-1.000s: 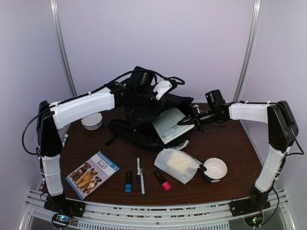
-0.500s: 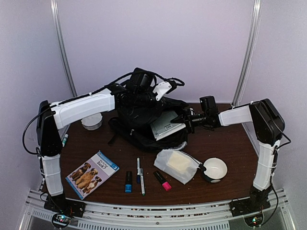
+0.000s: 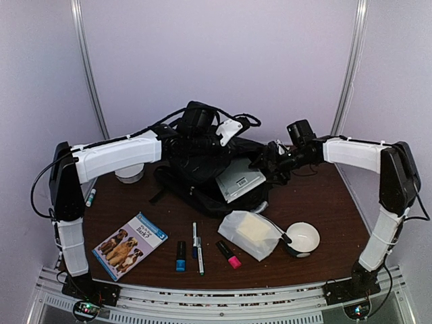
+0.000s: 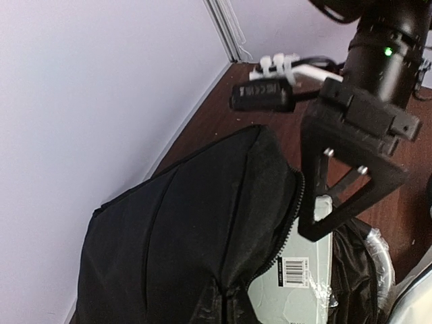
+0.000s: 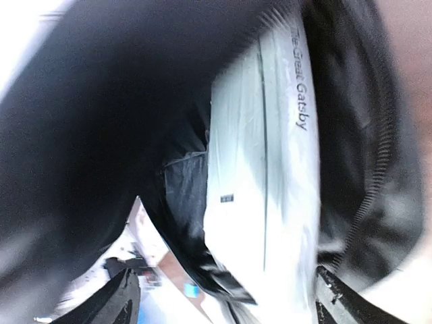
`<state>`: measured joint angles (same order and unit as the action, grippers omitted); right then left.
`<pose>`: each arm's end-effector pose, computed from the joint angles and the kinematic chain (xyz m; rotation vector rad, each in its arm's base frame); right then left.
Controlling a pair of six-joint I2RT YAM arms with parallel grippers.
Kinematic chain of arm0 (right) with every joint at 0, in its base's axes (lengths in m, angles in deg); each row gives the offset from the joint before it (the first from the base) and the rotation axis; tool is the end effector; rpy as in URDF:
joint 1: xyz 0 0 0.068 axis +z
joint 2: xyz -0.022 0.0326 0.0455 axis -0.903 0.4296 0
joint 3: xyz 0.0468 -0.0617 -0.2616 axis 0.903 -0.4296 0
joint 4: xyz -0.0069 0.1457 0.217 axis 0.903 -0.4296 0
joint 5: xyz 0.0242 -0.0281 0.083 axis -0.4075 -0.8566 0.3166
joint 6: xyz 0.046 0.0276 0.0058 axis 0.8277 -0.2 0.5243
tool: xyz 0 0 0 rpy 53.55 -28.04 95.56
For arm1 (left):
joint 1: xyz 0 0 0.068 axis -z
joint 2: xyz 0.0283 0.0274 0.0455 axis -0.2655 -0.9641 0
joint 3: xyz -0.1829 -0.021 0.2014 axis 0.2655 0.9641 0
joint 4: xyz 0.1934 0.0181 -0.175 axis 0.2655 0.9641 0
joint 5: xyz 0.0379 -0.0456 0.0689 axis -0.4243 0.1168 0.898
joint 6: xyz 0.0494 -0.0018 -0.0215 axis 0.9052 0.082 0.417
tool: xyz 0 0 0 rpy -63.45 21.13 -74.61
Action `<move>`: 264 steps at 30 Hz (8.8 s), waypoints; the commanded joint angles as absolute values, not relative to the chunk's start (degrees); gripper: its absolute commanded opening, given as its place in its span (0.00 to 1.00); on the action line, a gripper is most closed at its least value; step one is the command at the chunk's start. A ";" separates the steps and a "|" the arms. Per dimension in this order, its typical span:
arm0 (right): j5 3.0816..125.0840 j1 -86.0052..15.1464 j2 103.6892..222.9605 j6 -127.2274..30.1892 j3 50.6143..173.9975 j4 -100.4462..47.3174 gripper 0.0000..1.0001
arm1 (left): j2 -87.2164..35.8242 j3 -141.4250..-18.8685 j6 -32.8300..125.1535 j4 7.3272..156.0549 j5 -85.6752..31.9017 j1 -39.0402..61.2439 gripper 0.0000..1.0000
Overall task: Pack the student bag
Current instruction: Place the book in the largest pocket of the bag, then adjust the book in the largest pocket of the bag, then place the largest pocket in the student bag, then adjust the book at the center of the board, then pick up the book from the corner of the board.
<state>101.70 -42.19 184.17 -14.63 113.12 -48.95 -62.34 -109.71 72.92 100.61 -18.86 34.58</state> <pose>0.3484 0.1707 0.2465 0.0084 2.5966 1.4202 0.3012 -0.3588 0.3234 1.1146 1.7396 -0.3815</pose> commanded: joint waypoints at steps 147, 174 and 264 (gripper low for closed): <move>79.03 0.82 213.10 -61.22 149.78 -62.40 0.61 | -30.51 -55.88 28.36 127.81 -29.04 -17.38 0.80; 56.53 3.01 232.31 -57.16 166.25 -62.52 0.81 | -34.39 -45.12 28.45 122.72 -49.00 -12.00 0.68; 90.50 -7.99 219.94 -42.52 147.90 -61.31 0.69 | -26.14 -29.69 11.59 110.85 -46.96 -1.70 0.62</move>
<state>86.88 -8.44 217.68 -47.08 146.67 -62.15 -22.41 -32.91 11.74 103.63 -51.53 -2.73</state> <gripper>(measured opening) 0.692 0.628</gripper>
